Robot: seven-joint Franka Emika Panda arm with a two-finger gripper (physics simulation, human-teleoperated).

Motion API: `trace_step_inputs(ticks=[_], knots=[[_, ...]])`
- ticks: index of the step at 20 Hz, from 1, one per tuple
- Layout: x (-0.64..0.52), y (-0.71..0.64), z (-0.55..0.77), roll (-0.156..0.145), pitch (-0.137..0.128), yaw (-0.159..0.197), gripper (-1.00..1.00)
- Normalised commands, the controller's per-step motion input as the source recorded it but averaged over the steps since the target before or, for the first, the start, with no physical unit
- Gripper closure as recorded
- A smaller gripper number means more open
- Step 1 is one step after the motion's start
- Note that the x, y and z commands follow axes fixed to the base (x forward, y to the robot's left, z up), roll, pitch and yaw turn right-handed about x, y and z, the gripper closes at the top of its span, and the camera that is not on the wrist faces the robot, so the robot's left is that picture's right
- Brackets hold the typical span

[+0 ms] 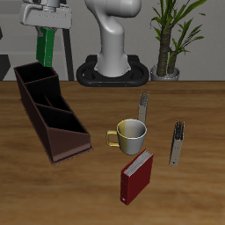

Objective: Place the green book into the right desk caddy's right compartment

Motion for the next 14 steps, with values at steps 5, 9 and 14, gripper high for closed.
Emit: trace_step_inputs(ticks=[5, 9, 14], knots=[[0.03, -0.04, -0.1, -0.012, 0.0, -0.016, 1.0], [0.02, -0.07, -0.11, -0.021, 0.016, -0.028, 1.0], [0.08, -0.06, -0.15, -0.004, 0.031, -0.021, 1.0]])
